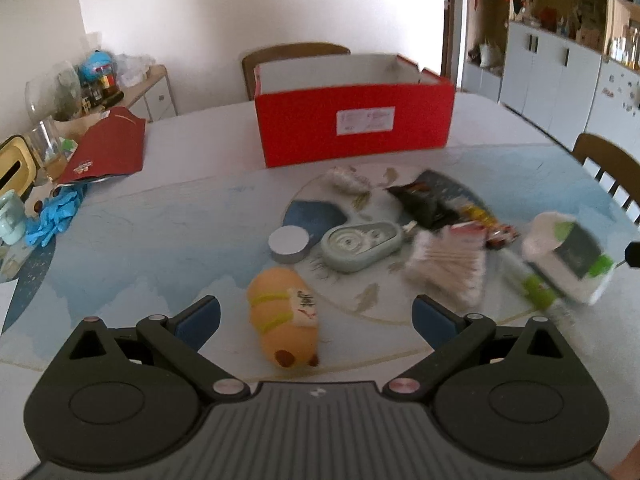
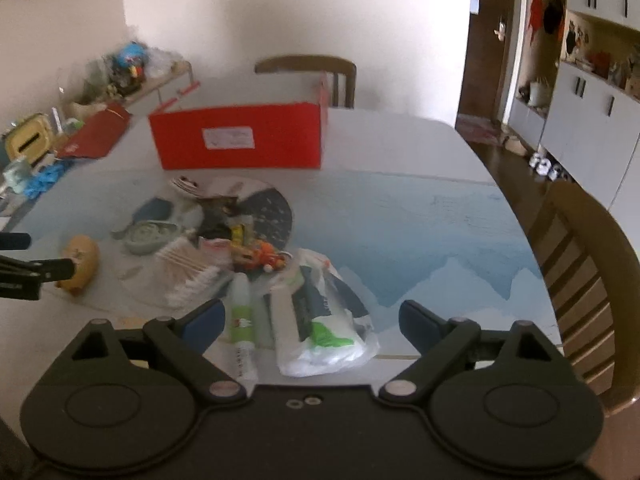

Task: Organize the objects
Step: 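Reach the left gripper to the orange toy while the right reaches the plastic bag, then carry the orange toy in the left gripper and the bag in the right into the red box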

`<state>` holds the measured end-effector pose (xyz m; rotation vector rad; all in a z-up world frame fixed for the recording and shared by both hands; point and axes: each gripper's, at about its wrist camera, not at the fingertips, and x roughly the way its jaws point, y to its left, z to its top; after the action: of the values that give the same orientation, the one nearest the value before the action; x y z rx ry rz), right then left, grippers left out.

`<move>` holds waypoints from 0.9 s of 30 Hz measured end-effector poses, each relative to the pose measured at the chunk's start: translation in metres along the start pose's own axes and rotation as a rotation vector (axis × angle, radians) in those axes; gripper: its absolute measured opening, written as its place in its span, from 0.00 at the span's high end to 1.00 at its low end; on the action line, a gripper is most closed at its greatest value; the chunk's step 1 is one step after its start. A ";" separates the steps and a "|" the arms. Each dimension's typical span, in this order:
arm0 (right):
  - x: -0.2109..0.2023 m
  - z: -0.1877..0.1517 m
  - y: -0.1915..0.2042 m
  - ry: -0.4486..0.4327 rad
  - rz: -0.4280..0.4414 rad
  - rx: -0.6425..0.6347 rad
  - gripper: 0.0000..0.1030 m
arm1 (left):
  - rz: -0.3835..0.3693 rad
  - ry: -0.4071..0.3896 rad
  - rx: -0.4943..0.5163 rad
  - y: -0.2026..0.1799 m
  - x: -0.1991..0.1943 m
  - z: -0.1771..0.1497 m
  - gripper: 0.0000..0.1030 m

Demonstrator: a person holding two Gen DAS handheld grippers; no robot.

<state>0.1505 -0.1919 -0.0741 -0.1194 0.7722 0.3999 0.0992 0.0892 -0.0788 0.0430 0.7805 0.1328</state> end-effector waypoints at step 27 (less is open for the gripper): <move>0.061 0.001 -0.013 0.136 -0.027 0.037 0.79 | -0.068 0.164 -0.022 0.029 0.064 -0.008 0.57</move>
<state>0.1958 -0.1852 -0.1163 -0.1229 0.9103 0.3543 0.1356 0.1262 -0.1264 -0.0159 0.9435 0.0808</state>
